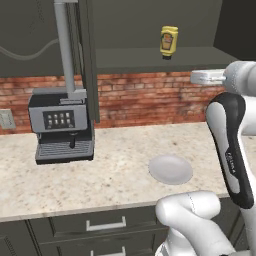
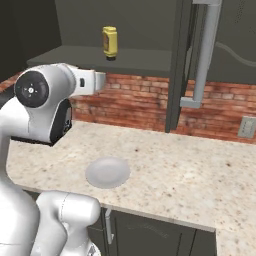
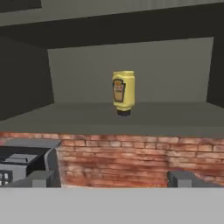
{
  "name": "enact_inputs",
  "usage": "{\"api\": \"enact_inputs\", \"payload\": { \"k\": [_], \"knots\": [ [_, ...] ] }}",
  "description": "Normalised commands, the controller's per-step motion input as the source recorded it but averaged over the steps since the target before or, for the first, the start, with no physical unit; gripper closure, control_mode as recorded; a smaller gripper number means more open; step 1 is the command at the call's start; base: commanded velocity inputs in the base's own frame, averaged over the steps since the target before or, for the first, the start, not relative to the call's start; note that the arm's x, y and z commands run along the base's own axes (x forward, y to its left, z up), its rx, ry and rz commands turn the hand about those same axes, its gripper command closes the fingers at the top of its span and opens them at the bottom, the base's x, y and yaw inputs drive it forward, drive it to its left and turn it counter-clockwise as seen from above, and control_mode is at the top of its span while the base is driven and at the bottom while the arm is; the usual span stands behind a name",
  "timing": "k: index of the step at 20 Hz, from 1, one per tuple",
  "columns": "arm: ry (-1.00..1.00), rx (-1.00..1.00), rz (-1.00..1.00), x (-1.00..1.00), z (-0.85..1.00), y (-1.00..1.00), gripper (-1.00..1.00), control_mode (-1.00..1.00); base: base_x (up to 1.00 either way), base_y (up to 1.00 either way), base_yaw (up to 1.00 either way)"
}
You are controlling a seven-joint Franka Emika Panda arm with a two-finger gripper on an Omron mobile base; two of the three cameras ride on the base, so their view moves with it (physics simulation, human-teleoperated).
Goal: Move the hot dog bun to the plate on the dining table and place the condiment next to that plate. Then navigate to the fridge and take the sausage and place it on the plate as well.
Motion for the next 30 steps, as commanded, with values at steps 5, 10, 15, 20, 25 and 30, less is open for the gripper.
{"api": "enact_inputs", "payload": {
  "k": [5, 10, 15, 20, 25, 30],
  "knots": [
    [-0.29, -0.02, 0.11, 0.2, 0.54, -0.04, -1.0, -1.0, 0.0, 0.0, 0.0],
    [-0.06, 0.0, 0.01, 0.2, 0.09, 0.0, -1.0, -1.0, 0.0, 0.0, 0.0],
    [0.02, 0.0, 0.01, 0.33, 0.0, -0.01, -1.0, -1.0, 0.0, 0.0, 0.0],
    [0.01, 0.0, 0.05, 0.59, 0.1, 0.0, -1.0, -1.0, 0.0, 0.0, 0.0],
    [0.0, 0.0, 0.04, 0.49, 0.12, 0.0, -1.0, -1.0, 0.0, 0.0, 0.0],
    [0.0, 0.0, 0.04, 0.46, 0.12, -0.04, -1.0, -1.0, 0.0, 0.0, 0.0]
  ]
}}
